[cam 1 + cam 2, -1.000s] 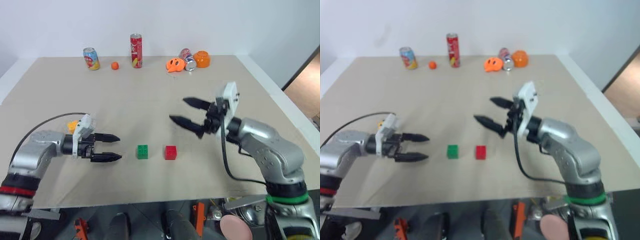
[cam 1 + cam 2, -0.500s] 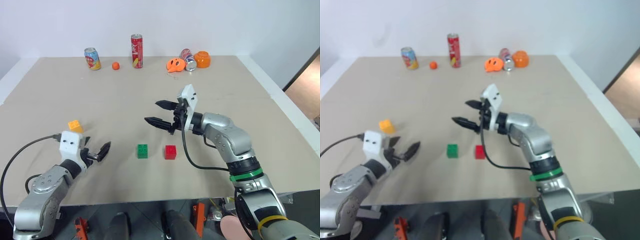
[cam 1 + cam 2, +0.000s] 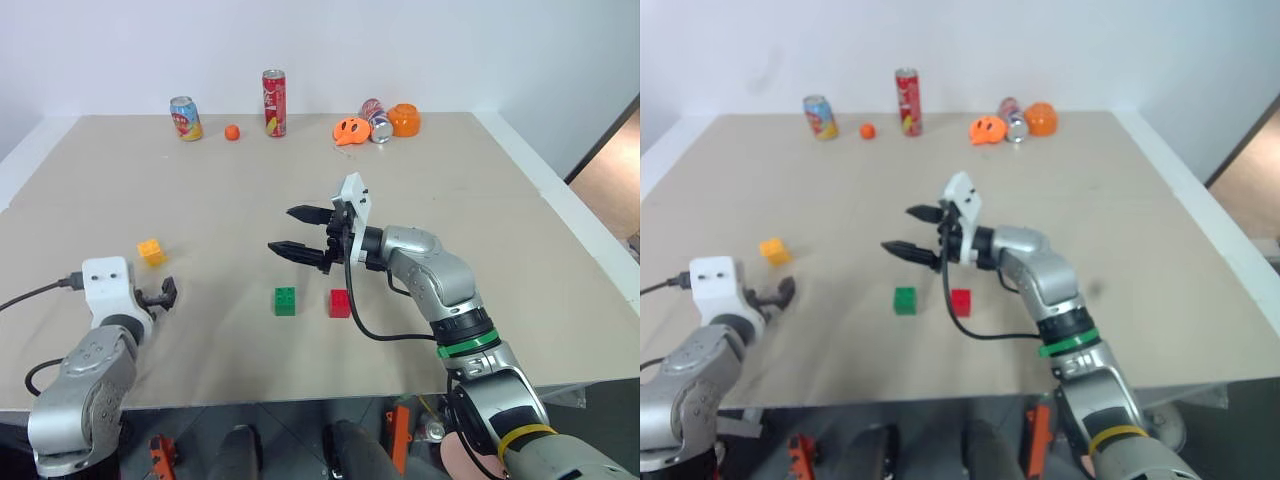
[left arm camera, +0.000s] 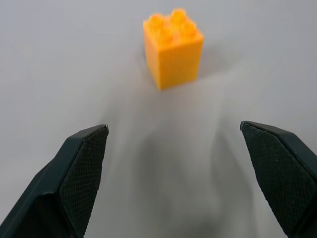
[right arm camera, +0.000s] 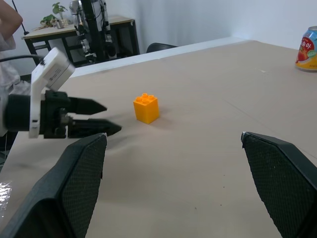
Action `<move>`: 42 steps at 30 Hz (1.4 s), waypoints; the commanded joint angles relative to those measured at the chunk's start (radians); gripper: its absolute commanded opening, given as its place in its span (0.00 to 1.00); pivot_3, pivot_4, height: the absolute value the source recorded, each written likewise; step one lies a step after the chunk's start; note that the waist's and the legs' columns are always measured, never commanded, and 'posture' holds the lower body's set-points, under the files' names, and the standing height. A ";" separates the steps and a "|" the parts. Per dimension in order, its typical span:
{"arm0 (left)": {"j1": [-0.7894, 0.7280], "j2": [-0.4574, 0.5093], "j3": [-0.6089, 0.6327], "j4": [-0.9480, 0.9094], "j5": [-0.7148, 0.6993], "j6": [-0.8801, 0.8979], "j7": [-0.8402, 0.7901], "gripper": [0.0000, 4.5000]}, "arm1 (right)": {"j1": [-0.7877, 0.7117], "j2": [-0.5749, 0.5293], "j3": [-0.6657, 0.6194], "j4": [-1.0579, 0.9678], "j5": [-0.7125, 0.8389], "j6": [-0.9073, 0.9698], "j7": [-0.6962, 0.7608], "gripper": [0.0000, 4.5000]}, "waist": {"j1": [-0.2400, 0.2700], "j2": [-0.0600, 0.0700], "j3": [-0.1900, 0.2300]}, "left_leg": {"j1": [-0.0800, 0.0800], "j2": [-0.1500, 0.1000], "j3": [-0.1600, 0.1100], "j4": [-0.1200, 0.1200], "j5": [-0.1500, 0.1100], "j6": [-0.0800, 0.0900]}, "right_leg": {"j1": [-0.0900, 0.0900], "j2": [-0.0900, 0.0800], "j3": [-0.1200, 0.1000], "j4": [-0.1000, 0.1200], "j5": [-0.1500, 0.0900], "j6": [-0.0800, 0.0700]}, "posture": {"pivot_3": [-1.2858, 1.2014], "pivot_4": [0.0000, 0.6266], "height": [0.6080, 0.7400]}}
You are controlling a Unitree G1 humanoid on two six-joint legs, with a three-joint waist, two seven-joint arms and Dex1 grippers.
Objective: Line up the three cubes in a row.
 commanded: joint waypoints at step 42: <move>-0.297 0.088 -0.063 0.457 0.173 -0.184 -0.044 0.80 | 0.040 -0.042 -0.061 -0.150 0.011 0.040 -0.036 1.00 | 0.000 -0.001 0.000 | -0.002 -0.001 -0.001 -0.003 0.000 -0.001 | -0.002 0.000 0.000 0.000 0.002 0.004 | 0.52 0.24 1.00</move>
